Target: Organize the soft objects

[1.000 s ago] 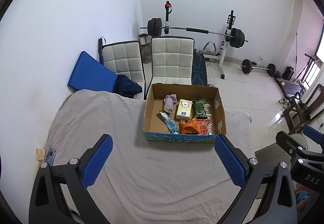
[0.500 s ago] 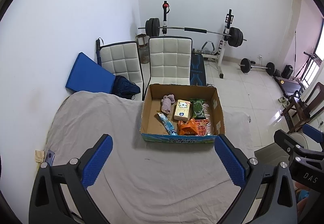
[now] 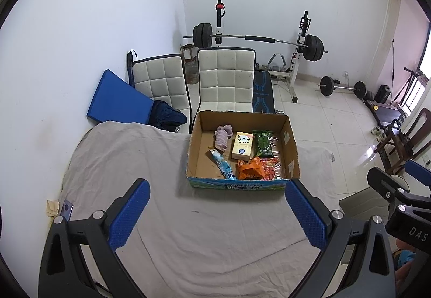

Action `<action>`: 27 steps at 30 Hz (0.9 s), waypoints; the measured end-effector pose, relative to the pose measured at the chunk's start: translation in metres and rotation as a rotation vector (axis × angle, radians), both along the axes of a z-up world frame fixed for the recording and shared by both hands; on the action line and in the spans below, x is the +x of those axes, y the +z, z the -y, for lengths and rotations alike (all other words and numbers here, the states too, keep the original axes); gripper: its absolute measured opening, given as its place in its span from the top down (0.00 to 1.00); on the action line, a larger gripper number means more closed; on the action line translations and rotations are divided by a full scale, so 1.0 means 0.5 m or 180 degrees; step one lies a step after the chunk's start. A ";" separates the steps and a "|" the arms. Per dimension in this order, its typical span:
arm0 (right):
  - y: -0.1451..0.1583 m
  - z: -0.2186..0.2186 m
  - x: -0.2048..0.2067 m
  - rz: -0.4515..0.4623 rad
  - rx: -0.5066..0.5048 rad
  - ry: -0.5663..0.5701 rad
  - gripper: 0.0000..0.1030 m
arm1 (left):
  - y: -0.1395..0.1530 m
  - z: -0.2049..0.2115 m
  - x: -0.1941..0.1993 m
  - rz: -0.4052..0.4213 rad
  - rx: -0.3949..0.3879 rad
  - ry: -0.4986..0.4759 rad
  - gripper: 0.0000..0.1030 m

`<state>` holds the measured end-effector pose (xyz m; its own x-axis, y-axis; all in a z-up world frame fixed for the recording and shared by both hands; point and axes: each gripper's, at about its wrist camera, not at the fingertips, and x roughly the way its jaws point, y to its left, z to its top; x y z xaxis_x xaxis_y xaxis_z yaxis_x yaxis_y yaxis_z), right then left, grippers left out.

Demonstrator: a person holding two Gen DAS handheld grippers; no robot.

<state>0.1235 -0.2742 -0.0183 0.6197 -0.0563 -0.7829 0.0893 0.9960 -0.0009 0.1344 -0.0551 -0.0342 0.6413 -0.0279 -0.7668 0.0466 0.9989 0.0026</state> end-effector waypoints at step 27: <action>0.012 -0.004 0.005 0.0042 -0.0053 -0.0024 0.00 | 0.011 0.001 0.010 0.0054 0.0040 0.0003 0.00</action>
<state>0.1257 -0.2720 -0.0125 0.6295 -0.0739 -0.7735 0.0968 0.9952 -0.0163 0.1392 -0.0556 -0.0286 0.6542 -0.0177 -0.7561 0.0454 0.9988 0.0160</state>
